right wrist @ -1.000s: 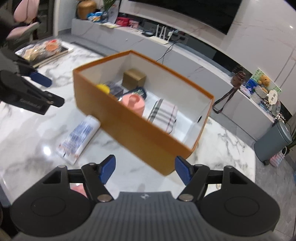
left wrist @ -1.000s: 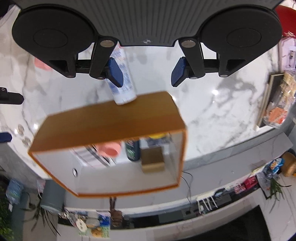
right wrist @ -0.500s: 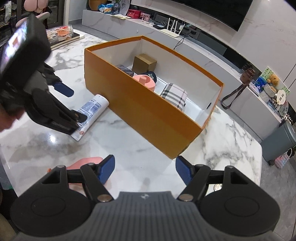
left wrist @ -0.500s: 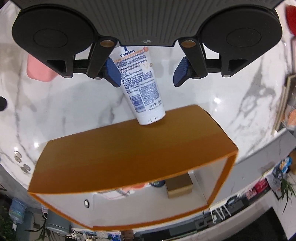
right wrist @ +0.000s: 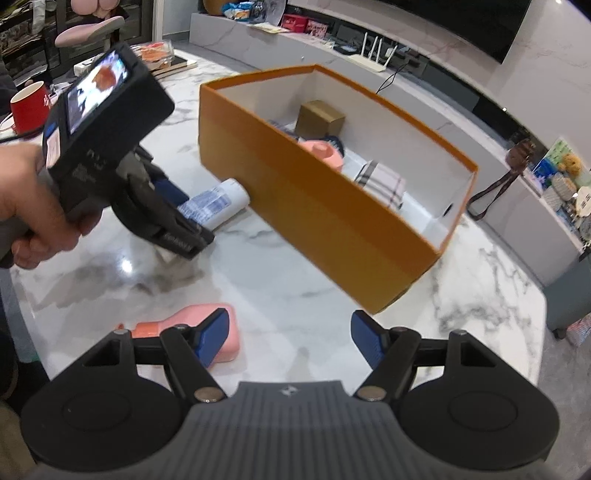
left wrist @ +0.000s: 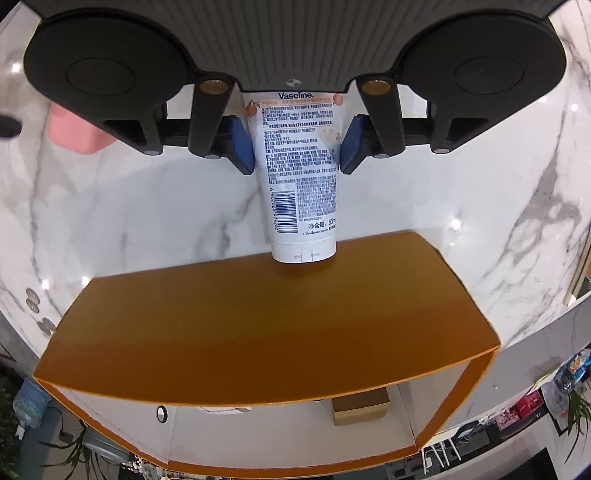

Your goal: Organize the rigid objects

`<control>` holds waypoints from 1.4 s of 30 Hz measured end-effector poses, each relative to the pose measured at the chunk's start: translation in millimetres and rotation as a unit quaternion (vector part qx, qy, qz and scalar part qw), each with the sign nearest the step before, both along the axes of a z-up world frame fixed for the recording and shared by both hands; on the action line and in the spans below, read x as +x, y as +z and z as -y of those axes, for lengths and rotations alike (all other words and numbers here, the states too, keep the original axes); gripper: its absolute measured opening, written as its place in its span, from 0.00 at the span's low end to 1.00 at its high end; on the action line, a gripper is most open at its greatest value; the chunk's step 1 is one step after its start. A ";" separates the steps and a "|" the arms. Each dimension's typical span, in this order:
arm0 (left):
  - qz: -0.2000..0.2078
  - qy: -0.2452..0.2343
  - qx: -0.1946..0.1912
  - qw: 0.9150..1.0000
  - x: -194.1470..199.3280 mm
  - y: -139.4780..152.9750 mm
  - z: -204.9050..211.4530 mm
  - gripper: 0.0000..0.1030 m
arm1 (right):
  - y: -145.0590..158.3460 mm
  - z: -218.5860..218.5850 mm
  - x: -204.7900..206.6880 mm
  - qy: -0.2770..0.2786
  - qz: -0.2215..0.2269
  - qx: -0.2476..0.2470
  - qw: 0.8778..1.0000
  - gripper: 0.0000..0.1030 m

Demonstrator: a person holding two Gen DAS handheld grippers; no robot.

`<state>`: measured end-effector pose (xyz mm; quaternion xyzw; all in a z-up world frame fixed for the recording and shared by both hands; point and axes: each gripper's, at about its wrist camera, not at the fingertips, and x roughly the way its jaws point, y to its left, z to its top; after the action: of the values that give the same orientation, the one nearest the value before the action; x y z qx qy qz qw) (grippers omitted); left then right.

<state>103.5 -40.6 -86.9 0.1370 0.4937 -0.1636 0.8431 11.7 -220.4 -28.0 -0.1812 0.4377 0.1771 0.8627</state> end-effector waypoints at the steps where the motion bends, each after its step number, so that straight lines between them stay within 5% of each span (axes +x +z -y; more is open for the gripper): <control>1: 0.000 -0.002 0.002 1.000 -2.0 0.2 -1.3 0.57 | -2.3 -0.5 0.5 -0.002 -0.012 0.012 1.000 0.70; 9: -0.002 -0.004 0.009 1.000 -17.4 2.1 -26.8 0.60 | -27.6 -21.1 -6.7 0.002 -0.100 0.046 0.994 0.68; 13: -0.006 -0.002 0.011 1.000 -21.0 2.7 -37.2 0.62 | -37.8 -27.8 -5.9 0.010 -0.117 0.028 0.993 0.50; 25: -0.005 -0.003 0.022 1.000 -23.7 4.6 -52.7 0.63 | -30.9 -34.0 23.5 -0.030 -0.034 0.012 0.999 0.50; 29: -0.006 -0.006 0.024 1.000 -24.1 3.9 -54.7 0.63 | -30.9 -30.0 27.3 -0.020 -0.039 0.033 0.999 0.52; 36: -0.007 -0.007 0.025 1.000 -26.4 3.7 -59.3 0.63 | -43.4 -48.3 29.6 0.023 -0.029 0.015 0.999 0.60; 39: -0.009 -0.008 0.024 1.000 -26.7 3.9 -60.7 0.63 | -45.5 -59.7 31.4 0.055 -0.005 -0.015 0.998 0.75; 42: -0.009 -0.007 0.021 1.000 -25.9 3.4 -62.5 0.64 | -47.4 -68.0 35.7 0.074 0.012 -0.031 0.997 0.77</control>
<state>77.6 21.9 -83.4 0.1568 0.5039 -0.1601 0.8342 47.4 -152.5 -75.3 -0.2420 0.4184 0.2242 0.8462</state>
